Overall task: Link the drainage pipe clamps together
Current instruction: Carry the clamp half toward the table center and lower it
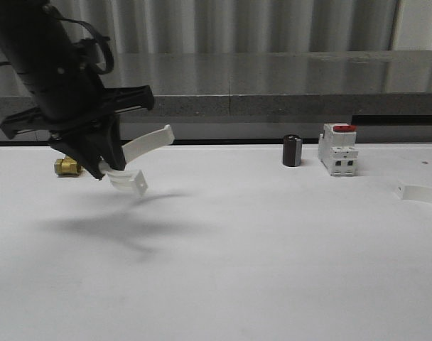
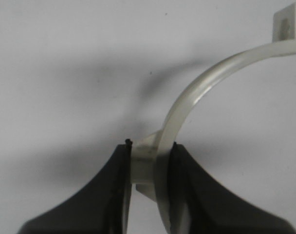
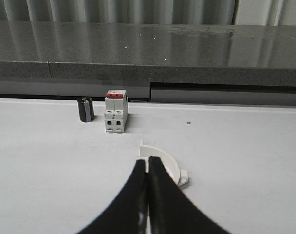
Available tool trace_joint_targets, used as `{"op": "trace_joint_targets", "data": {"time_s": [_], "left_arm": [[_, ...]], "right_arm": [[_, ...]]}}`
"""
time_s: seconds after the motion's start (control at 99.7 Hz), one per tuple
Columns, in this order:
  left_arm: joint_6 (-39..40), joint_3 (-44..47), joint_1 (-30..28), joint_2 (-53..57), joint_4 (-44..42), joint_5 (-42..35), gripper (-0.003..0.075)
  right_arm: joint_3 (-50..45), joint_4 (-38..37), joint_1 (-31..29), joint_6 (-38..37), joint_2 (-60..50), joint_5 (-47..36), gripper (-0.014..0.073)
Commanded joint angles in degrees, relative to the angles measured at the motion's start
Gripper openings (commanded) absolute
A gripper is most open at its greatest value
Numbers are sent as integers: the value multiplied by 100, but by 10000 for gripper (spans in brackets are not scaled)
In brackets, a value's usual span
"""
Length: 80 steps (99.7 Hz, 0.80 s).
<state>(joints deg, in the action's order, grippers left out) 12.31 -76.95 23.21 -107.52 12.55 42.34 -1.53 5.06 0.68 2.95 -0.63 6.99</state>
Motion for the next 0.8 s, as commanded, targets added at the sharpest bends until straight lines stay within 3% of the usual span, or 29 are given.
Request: {"op": "trace_joint_targets", "data": {"time_s": [0.0, 0.241, 0.793], "left_arm": [[215, -346, 133, 51, 49, -104, -12], [385, -594, 405, -372, 22, -43, -12], [551, -594, 404, -596, -73, -82, -8]], "right_arm": [[80, -33, -31, 3, -73, -472, -118], [80, -33, -31, 3, -73, -472, -118], [80, -33, -31, 3, -73, -472, -118]]}}
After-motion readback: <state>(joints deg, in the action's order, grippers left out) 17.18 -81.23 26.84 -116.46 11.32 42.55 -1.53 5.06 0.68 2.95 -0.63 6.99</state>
